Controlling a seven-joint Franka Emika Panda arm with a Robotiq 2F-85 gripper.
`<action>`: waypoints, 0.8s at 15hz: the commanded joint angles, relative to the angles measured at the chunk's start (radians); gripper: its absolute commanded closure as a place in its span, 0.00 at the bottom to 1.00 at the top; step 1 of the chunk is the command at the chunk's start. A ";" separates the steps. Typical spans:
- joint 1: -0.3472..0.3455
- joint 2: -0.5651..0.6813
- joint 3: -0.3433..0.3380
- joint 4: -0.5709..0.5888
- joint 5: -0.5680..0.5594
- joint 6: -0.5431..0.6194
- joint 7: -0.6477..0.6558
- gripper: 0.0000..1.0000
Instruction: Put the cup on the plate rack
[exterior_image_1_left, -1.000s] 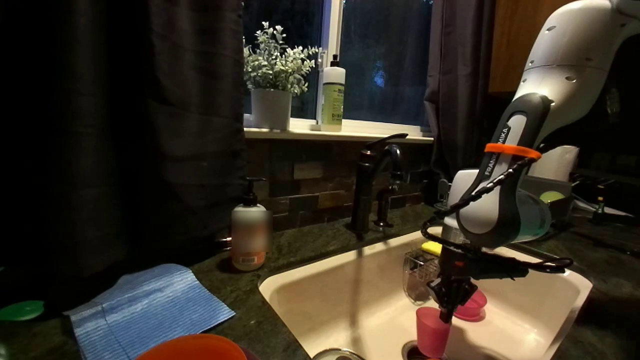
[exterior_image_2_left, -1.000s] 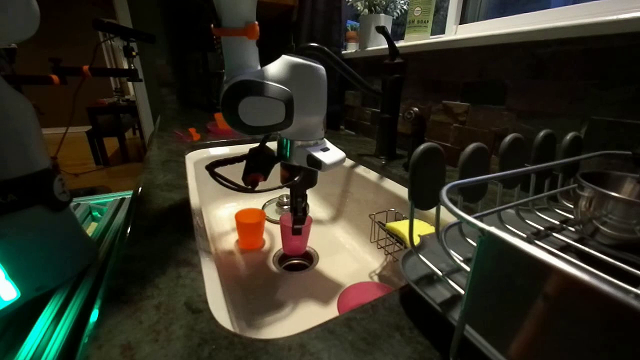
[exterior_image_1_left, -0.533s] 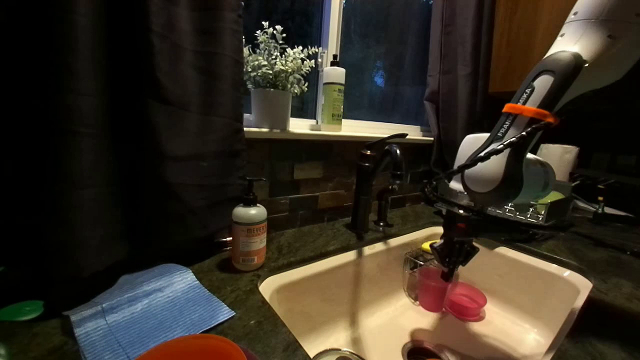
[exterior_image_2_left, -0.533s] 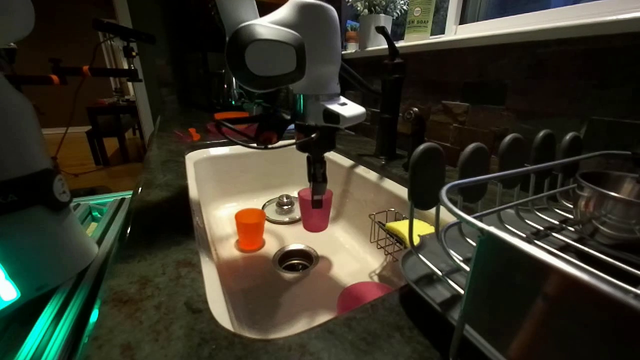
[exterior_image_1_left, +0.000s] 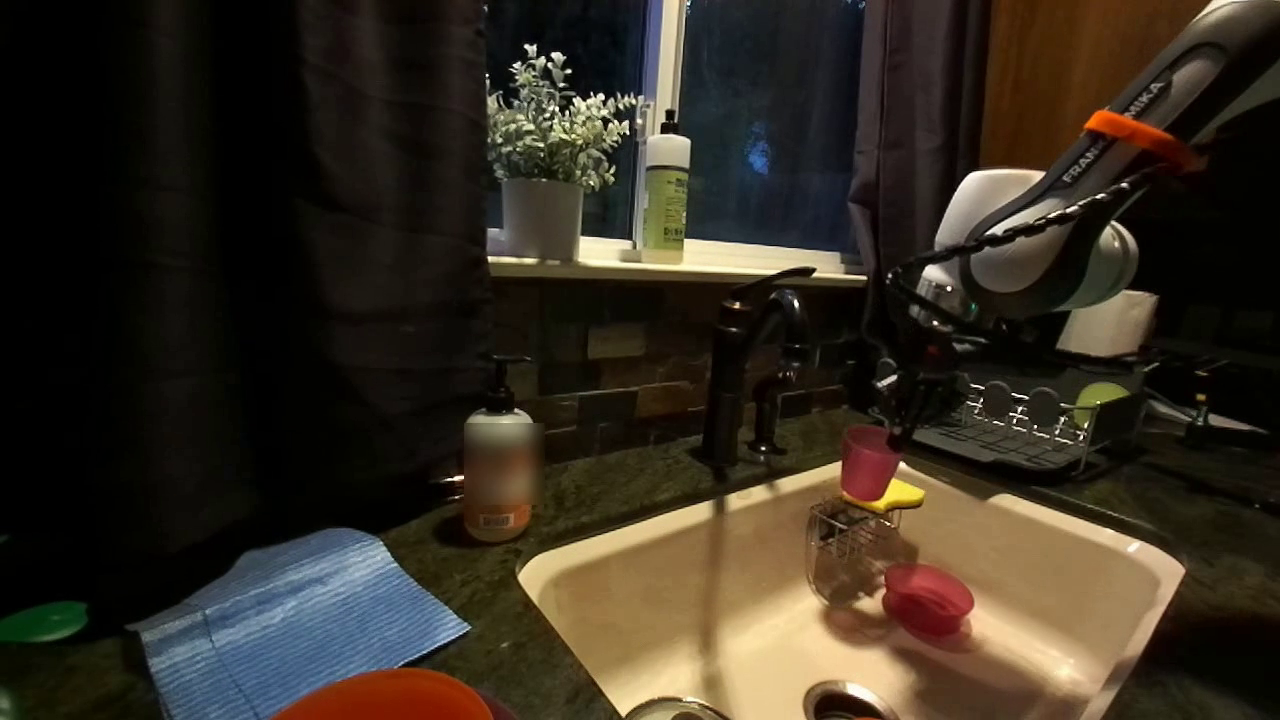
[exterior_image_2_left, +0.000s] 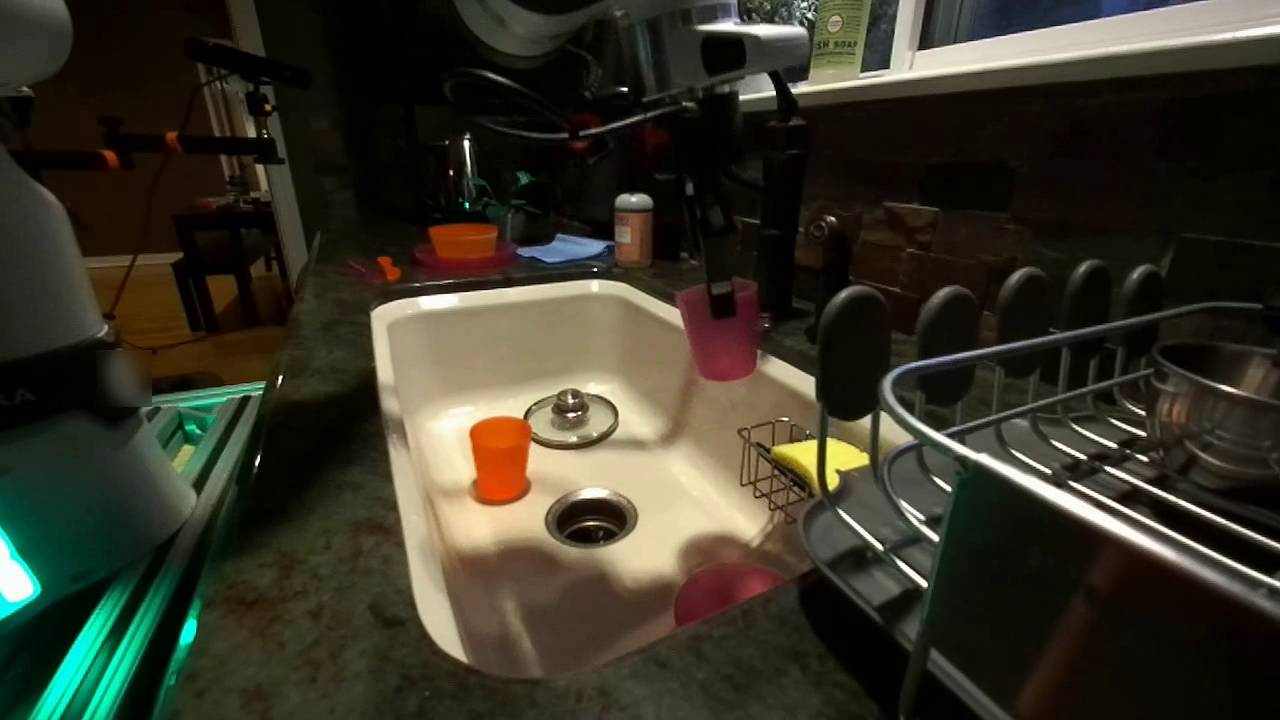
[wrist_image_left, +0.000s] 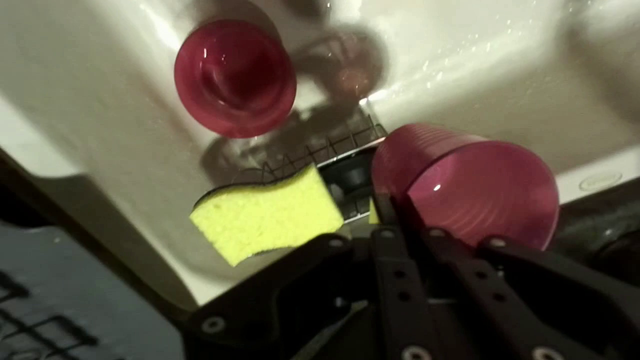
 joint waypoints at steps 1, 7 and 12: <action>-0.062 -0.118 0.025 0.004 -0.075 -0.086 0.114 0.99; -0.213 -0.281 0.089 0.016 -0.165 -0.167 0.266 0.99; -0.323 -0.365 0.086 0.029 -0.162 -0.245 0.330 0.99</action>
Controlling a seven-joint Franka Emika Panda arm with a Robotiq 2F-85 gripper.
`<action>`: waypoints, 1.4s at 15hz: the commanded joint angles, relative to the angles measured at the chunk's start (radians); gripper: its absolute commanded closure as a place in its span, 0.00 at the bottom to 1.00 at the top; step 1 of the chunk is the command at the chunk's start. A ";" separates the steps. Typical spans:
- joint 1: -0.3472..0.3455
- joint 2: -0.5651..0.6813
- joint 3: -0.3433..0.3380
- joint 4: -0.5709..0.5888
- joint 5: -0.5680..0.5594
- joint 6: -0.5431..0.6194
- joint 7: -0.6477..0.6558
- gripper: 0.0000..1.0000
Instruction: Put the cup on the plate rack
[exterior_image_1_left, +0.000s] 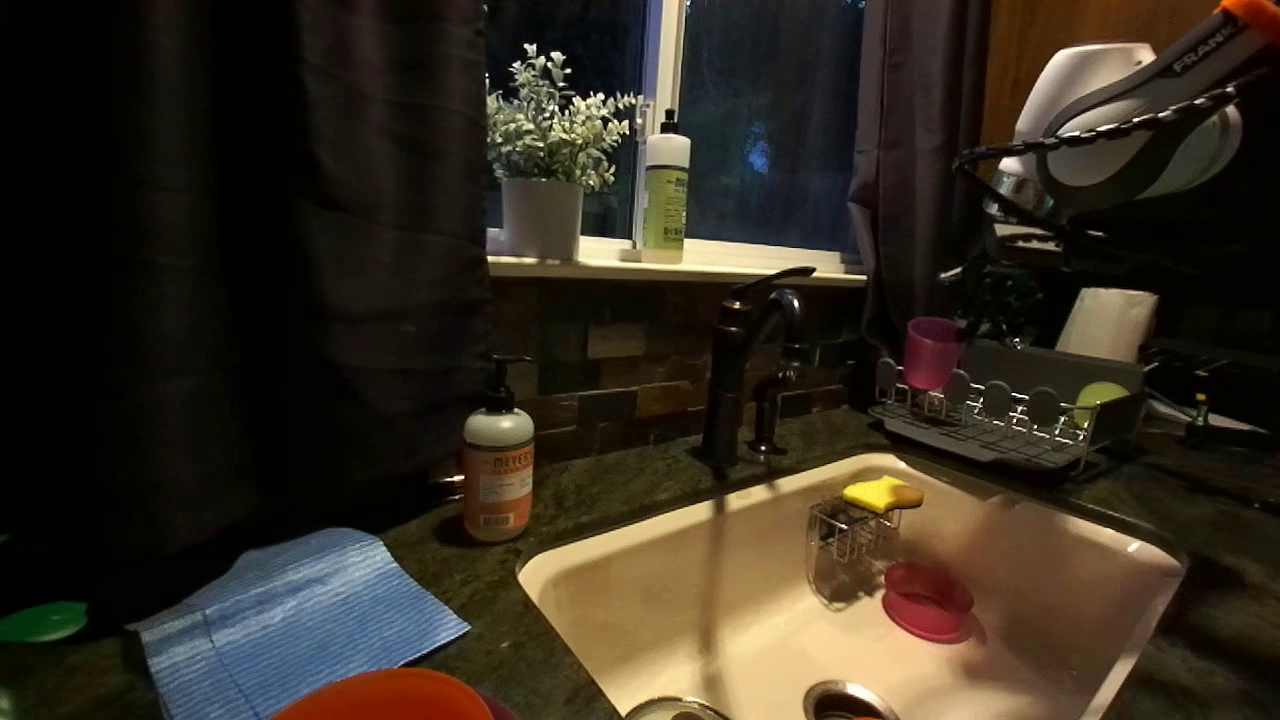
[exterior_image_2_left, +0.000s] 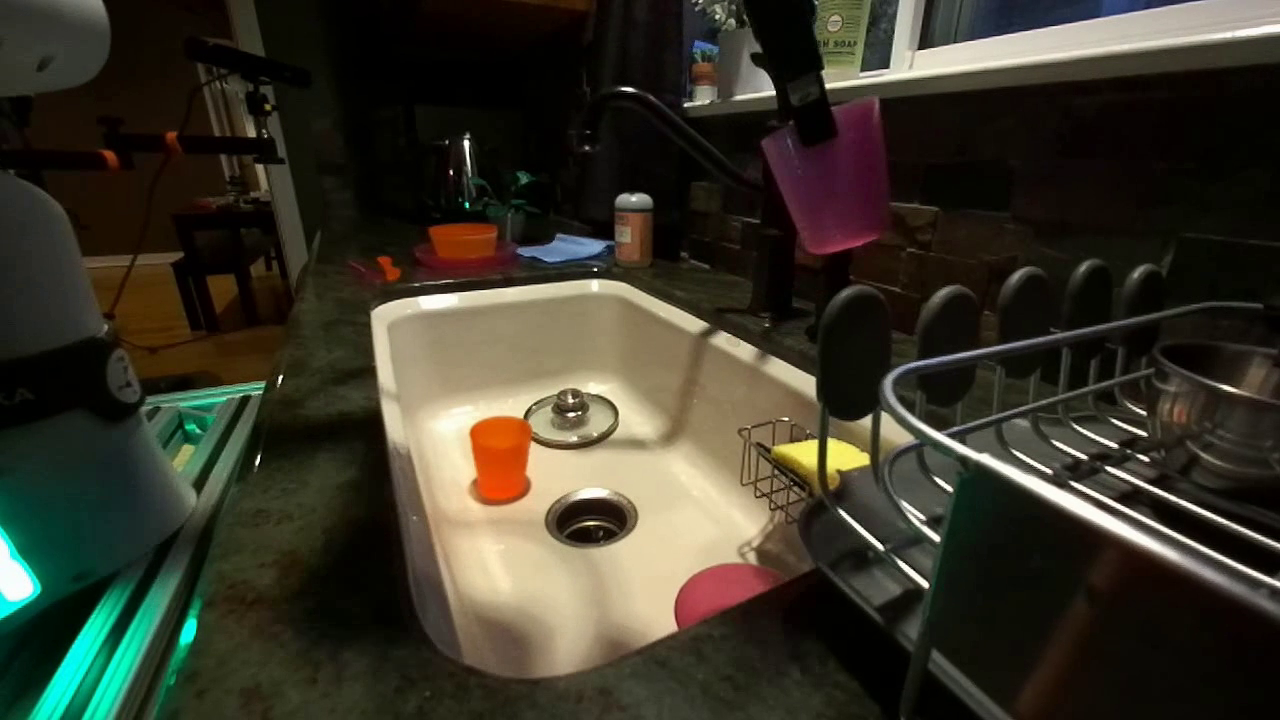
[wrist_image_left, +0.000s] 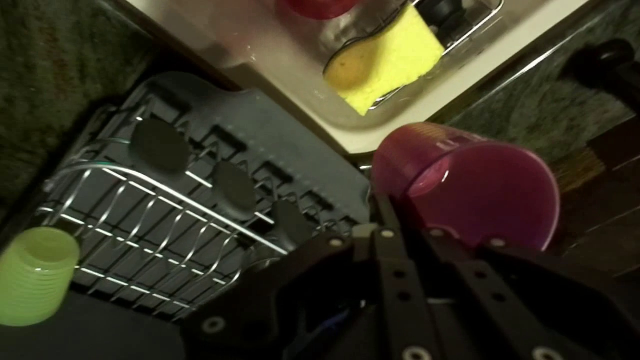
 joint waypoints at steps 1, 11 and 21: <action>-0.086 -0.062 0.005 -0.002 -0.025 -0.047 0.074 0.99; -0.126 -0.038 0.017 -0.003 -0.021 -0.052 0.086 0.99; -0.262 0.024 0.015 0.124 -0.097 -0.079 0.315 0.99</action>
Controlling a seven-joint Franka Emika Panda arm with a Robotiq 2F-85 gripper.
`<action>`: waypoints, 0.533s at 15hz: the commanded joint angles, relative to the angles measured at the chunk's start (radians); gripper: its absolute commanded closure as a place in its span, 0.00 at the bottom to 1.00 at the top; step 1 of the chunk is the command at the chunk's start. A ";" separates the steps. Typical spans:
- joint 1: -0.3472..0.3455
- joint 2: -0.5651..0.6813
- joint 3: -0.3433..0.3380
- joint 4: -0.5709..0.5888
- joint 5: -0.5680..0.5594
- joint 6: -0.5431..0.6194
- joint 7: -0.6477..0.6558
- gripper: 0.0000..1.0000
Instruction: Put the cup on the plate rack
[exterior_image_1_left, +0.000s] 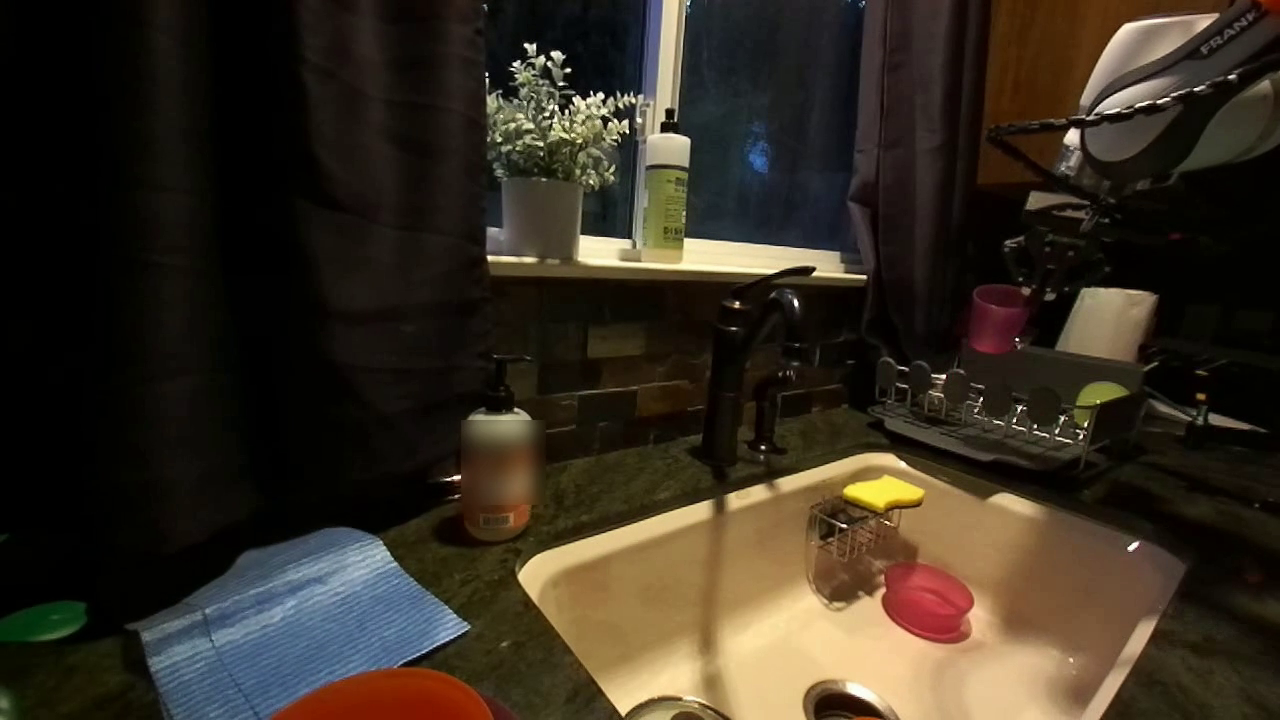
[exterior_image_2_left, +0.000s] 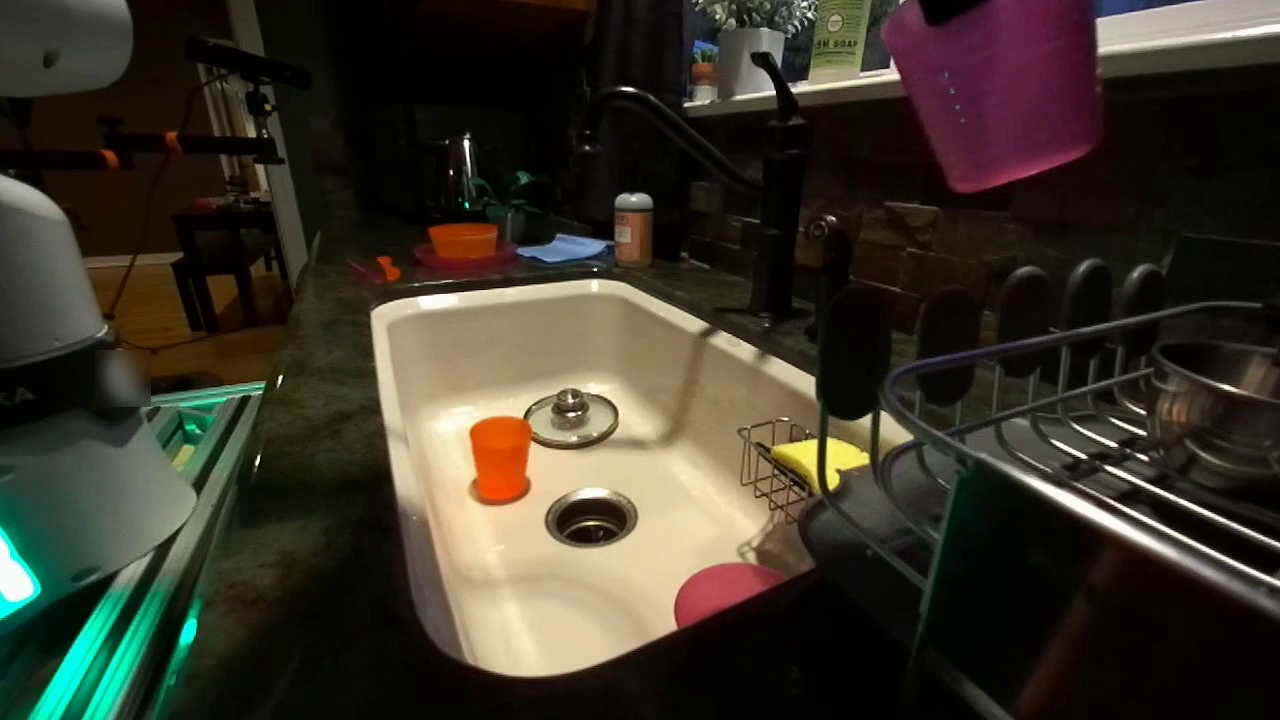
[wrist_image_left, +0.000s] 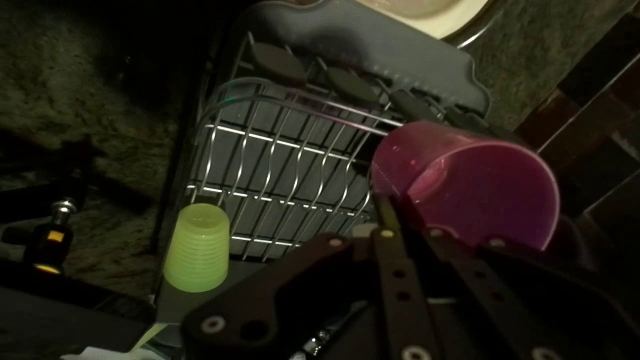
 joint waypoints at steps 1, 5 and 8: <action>-0.069 0.070 0.011 0.069 -0.106 -0.058 0.139 0.99; -0.104 0.125 -0.009 0.127 -0.219 -0.166 0.264 0.99; -0.090 0.173 -0.045 0.165 -0.278 -0.237 0.332 0.99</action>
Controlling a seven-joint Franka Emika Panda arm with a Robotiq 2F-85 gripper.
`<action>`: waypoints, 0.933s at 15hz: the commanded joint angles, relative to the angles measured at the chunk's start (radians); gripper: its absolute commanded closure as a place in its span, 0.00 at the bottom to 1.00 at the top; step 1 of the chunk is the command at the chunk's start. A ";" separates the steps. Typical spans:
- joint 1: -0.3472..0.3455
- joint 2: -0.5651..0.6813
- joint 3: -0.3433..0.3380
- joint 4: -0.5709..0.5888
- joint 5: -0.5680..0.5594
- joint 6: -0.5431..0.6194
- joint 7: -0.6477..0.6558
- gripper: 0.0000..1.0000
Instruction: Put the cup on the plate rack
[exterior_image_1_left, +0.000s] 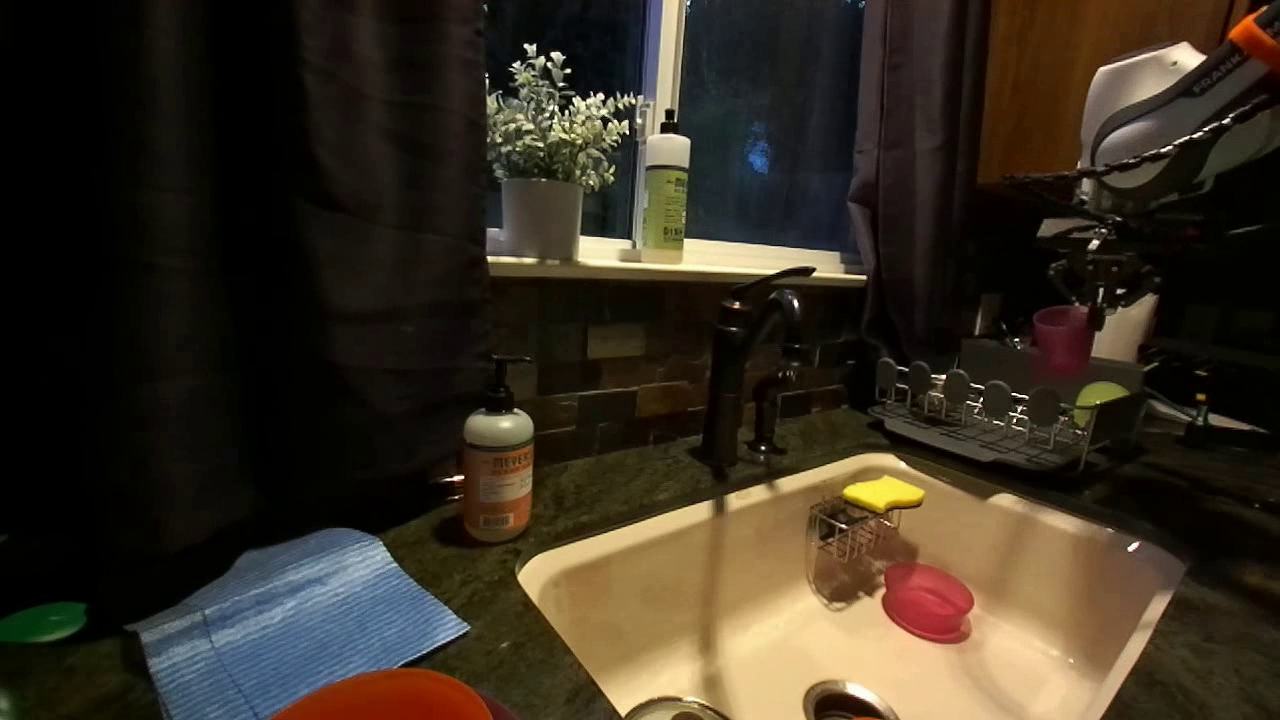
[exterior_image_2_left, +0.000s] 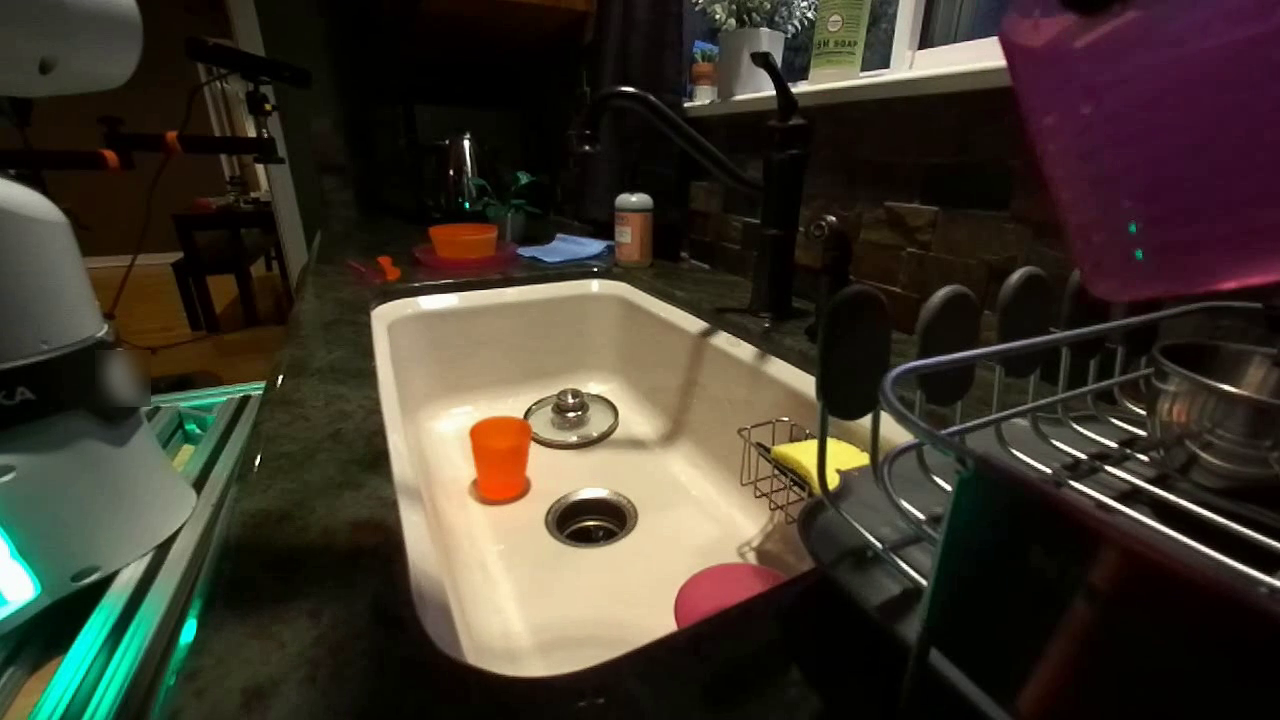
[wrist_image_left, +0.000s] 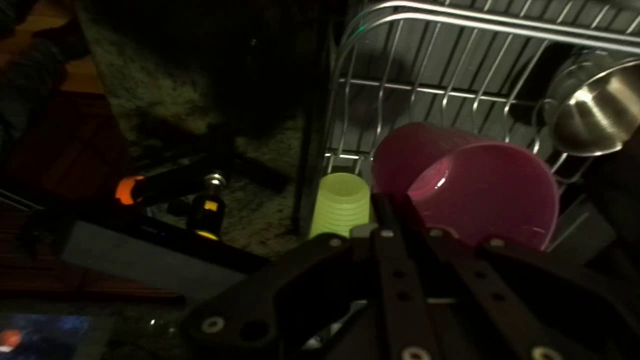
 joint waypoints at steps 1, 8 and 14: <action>0.030 0.072 -0.047 0.057 -0.065 -0.066 0.078 0.99; 0.152 0.138 -0.143 0.031 -0.034 0.040 0.025 0.57; 0.278 -0.001 -0.165 -0.036 0.075 0.053 -0.213 0.11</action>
